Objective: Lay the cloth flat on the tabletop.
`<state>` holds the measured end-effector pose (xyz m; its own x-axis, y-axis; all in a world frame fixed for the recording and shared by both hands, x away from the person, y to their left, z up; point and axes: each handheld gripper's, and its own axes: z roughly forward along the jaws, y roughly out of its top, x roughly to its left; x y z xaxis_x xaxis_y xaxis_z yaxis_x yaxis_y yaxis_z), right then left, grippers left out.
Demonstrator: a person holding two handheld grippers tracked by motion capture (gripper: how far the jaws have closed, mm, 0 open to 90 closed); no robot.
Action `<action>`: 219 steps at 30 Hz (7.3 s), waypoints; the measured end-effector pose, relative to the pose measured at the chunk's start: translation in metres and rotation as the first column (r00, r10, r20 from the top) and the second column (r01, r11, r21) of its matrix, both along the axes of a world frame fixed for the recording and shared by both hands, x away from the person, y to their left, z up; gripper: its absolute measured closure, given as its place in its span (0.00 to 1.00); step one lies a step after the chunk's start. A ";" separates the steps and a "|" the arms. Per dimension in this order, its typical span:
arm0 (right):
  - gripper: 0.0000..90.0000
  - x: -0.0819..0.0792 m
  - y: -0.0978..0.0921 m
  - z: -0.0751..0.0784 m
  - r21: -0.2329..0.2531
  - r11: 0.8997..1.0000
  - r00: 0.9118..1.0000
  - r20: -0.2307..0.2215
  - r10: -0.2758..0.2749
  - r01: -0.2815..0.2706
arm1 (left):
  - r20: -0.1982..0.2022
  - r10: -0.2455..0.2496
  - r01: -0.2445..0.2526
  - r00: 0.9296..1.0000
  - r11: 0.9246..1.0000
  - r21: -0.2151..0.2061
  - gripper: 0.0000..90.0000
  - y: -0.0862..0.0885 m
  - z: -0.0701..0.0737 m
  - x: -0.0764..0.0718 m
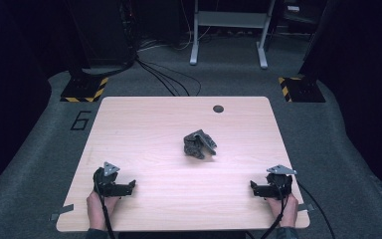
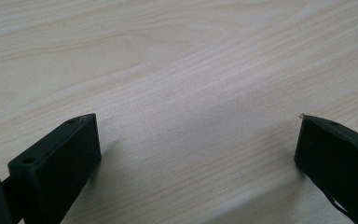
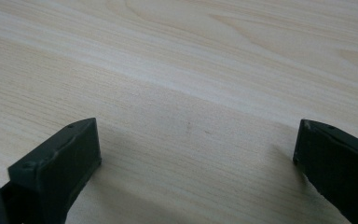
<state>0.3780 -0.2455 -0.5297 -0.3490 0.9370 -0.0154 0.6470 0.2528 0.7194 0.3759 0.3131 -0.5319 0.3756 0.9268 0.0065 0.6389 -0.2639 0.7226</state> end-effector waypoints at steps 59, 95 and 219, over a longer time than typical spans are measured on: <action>0.01 0.042 0.062 0.051 0.029 0.986 0.986 0.028 0.164 -0.165 | -0.005 -0.009 0.009 1.000 1.000 0.010 0.01 0.001 0.001 0.000; 0.03 0.122 0.169 0.072 -0.005 0.924 0.924 0.008 0.382 -0.382 | -0.010 -0.013 0.014 1.000 1.000 0.011 0.01 0.001 0.001 0.000; 0.98 0.037 0.133 0.021 0.074 0.938 0.929 -0.132 0.345 -0.338 | 0.172 -0.453 0.466 0.875 0.883 -0.049 0.93 -0.139 0.086 0.009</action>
<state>0.4150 -0.1127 -0.5092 -0.6430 0.7592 0.1005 0.6233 0.4425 0.6447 0.3854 0.1741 -0.4458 0.7601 0.6493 0.0255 0.3423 -0.4335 0.8336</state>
